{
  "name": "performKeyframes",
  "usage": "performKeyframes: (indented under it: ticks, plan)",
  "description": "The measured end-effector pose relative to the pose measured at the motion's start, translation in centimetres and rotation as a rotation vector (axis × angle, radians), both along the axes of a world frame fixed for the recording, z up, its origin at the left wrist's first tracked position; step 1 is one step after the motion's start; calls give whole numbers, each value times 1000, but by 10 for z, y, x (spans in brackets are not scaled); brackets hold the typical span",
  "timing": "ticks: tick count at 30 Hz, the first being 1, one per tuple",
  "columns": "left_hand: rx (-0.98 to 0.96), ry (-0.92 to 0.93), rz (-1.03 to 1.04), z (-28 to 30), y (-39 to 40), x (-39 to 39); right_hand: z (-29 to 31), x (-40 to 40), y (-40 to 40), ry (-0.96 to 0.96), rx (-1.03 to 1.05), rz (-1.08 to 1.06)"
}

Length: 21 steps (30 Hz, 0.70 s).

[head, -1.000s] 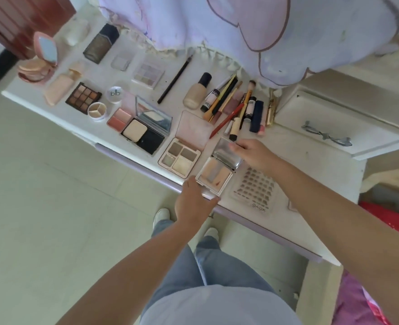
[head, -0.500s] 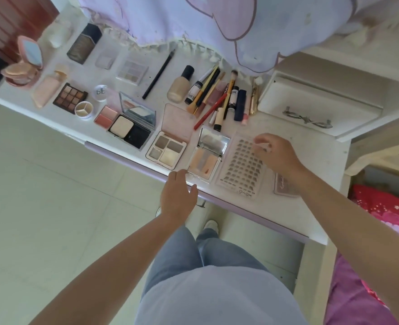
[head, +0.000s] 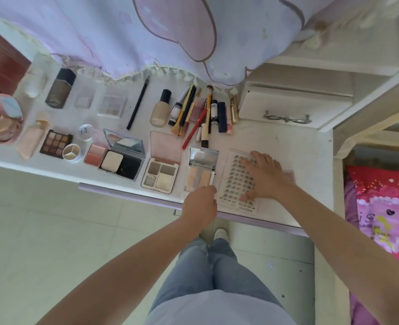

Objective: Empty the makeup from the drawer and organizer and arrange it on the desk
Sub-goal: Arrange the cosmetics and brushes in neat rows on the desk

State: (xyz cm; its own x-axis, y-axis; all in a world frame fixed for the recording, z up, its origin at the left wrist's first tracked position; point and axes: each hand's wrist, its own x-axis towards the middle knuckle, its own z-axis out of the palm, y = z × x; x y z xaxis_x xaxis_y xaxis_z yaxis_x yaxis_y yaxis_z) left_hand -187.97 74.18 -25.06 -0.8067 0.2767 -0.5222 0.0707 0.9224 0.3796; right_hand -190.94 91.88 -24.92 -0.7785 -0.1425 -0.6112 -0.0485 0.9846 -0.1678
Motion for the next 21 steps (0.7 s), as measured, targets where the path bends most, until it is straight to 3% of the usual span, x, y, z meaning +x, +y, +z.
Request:
performKeyframes:
  ticks: [7,11,17,21]
  plan:
    - [-67,-76,-146,-1,6,6,4,44,8,80,-46,-60]
    - [-30,-115,-109,-2,13,9,6,60,3,147,-146,-370]
    - [123,-212,200,1,23,3,5,59,-6,148,-382,-826]
    - [114,-265,220,-1,28,0,2,58,0,111,-612,-1159]
